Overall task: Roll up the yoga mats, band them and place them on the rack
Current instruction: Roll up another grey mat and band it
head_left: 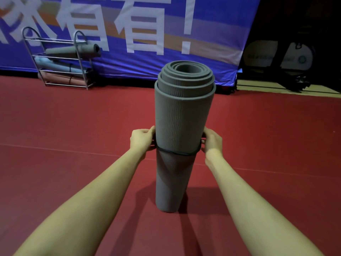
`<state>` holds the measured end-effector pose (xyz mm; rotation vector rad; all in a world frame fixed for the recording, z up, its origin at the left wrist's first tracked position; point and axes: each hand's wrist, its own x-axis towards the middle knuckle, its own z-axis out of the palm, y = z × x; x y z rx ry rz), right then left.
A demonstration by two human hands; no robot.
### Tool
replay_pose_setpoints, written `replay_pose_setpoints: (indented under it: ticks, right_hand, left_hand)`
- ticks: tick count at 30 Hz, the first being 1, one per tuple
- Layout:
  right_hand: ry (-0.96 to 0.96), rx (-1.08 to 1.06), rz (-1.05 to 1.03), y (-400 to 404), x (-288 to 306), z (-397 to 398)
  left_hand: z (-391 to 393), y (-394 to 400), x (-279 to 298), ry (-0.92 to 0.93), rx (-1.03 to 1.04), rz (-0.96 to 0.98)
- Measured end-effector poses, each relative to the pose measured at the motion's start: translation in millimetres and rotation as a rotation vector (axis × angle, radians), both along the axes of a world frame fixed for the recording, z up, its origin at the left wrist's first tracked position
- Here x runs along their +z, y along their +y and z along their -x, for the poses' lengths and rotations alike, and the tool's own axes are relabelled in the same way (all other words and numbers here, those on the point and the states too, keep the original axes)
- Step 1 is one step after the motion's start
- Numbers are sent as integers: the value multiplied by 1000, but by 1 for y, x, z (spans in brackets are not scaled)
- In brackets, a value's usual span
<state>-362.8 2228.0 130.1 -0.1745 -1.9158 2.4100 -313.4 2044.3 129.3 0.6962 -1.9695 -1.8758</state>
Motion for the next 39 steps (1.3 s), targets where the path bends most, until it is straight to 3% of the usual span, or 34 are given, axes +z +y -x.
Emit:
replay_pose_setpoints:
  ticks: [7,12,16,21,25,39]
  right_hand:
    - [174,42,-52,-4,15,-5]
    - [167,106,149,-9,66,-8]
    - [176,109,82,-13,96,-15]
    - [283,104,-48,-10,136,-20]
    - [262,95,0,-9,142,-13]
    - [236,152,-23,-14,132,17]
  left_hand:
    - [-3,18,27,61,-110,-6]
    - [-4,40,88,345,-147,-35]
    - [-7,52,118,493,-233,22]
    - [-1,51,138,447,-216,44]
    - [7,52,149,383,-196,52]
    - [32,38,133,496,-165,3]
